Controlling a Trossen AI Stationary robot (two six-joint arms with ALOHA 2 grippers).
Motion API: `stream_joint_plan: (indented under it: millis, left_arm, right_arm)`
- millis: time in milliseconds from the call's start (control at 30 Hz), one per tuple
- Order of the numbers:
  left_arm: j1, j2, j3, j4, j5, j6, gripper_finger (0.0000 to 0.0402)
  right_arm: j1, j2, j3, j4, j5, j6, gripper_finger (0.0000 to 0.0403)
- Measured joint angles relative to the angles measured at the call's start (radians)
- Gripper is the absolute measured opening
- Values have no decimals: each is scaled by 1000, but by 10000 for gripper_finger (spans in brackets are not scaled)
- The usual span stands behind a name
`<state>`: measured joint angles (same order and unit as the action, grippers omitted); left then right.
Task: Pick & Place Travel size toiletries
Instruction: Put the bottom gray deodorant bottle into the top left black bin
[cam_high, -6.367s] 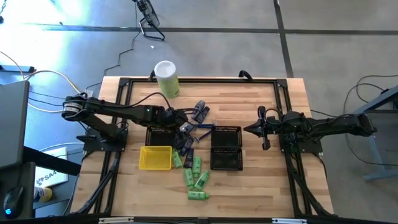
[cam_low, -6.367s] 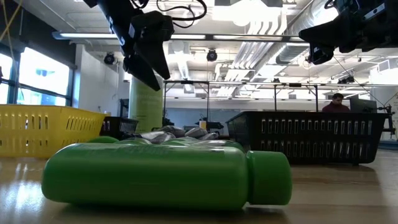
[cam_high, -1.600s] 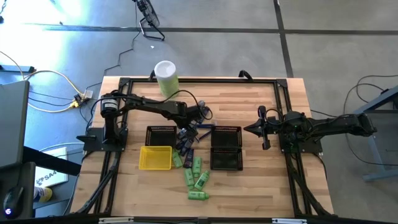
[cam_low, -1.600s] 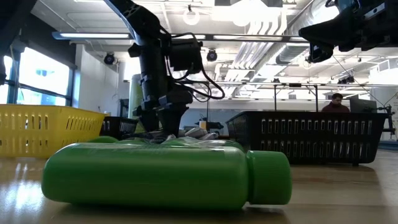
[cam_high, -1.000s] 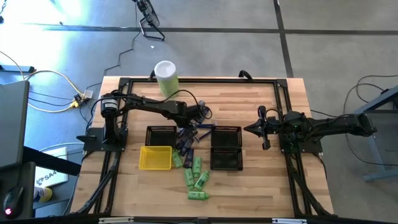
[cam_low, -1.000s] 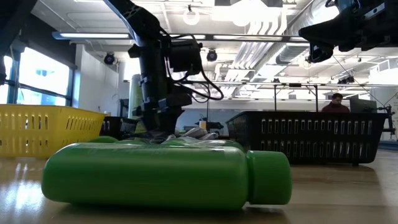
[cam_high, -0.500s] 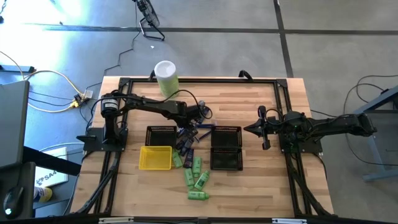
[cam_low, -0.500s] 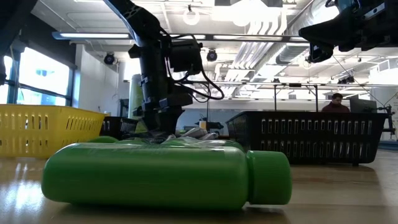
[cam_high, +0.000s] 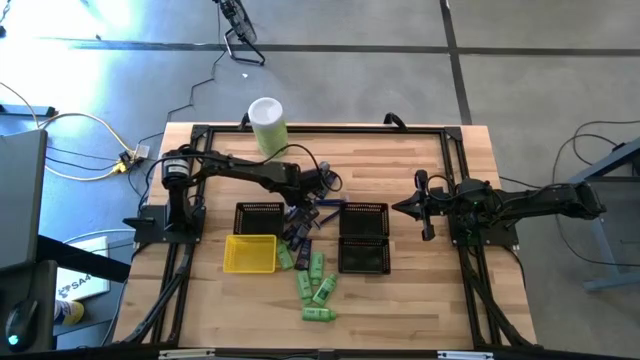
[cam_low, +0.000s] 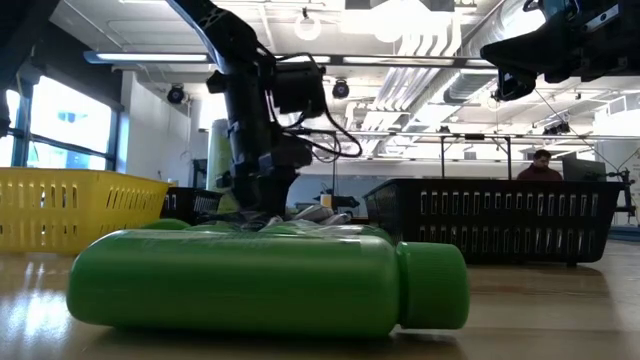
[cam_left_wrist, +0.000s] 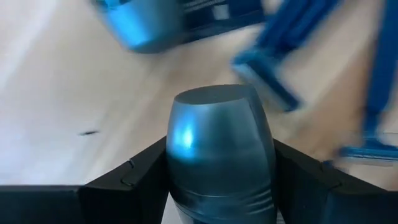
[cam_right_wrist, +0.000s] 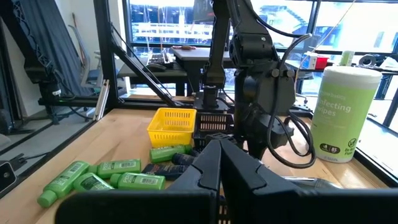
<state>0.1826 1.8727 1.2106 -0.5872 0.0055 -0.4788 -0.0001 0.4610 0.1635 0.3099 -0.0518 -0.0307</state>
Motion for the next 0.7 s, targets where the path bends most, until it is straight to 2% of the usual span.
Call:
stream_joint_plan:
  millis: [300,700]
  left_arm:
    - [0,-63,73,-13,-12,69,227]
    - [-2,-67,292,-158,-19,205,227]
  right_arm:
    - [0,0,0,0,0,0,2]
    - [0,0,0,0,-2,0,2]
